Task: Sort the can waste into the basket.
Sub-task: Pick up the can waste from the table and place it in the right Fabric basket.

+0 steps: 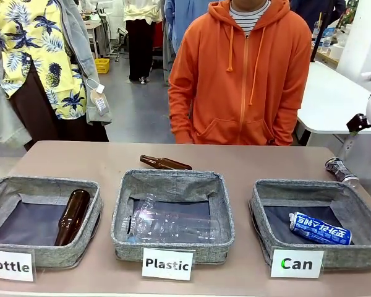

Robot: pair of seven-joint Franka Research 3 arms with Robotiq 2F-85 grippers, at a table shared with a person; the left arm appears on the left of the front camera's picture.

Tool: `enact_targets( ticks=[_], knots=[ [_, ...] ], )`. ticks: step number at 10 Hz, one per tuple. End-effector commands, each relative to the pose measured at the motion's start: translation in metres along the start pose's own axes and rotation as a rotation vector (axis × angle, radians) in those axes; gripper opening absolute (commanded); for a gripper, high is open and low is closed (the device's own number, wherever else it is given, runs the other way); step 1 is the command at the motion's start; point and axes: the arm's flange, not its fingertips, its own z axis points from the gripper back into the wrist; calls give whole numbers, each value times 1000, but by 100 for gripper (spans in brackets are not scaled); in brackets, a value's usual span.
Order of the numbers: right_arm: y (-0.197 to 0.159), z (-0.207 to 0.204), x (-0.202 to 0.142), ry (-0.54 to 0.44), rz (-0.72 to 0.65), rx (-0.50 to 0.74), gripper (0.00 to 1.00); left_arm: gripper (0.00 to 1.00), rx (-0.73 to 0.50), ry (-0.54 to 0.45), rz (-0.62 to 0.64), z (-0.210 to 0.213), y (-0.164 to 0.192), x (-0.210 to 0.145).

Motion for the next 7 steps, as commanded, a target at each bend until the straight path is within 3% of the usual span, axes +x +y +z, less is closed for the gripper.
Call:
enact_targets(
  ticks=[1, 7],
  knots=[
    [0, -15, 3, 3, -12, 12, 100, 100, -15, -12, 1, 0, -2, 1],
    [8, -64, -8, 61, -8, 100, 100, 100, -15, -12, 1, 0, -2, 1]
  ],
)
